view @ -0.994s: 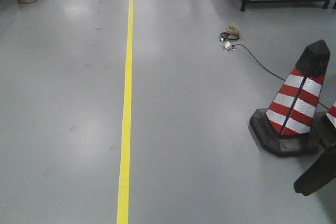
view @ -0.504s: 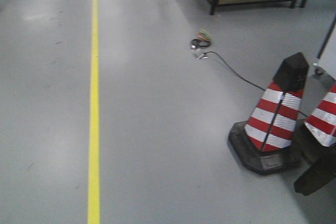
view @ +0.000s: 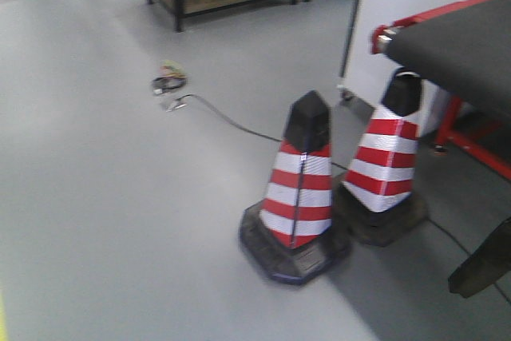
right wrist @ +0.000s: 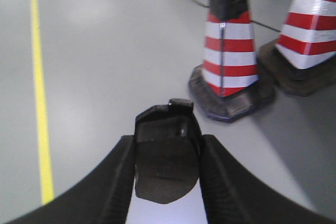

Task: Move and align brake pads A on conveyor
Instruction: 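Turn the base toward the dark grey conveyor belt past the cones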

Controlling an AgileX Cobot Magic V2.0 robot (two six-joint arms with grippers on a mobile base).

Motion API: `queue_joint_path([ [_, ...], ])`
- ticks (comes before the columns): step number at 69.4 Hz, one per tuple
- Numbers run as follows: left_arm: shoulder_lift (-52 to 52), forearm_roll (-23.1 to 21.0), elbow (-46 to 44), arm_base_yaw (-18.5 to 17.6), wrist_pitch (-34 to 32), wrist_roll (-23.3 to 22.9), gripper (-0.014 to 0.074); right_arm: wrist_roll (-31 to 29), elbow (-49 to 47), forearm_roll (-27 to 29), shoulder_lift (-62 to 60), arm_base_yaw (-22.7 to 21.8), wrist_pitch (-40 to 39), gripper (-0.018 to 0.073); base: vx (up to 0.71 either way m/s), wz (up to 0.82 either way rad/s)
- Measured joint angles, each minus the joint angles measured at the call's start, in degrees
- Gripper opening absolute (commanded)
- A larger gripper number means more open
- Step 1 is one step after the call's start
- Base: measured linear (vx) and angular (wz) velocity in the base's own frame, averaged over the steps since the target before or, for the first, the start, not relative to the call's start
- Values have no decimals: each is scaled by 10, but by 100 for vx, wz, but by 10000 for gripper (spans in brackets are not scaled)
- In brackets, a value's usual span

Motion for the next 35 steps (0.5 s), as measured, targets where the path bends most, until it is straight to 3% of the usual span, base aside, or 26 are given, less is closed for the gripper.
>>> queue_joint_path([
  [35, 0, 0, 0, 0, 0, 0, -6, 0, 0, 0, 0, 0, 0, -12, 41, -69],
])
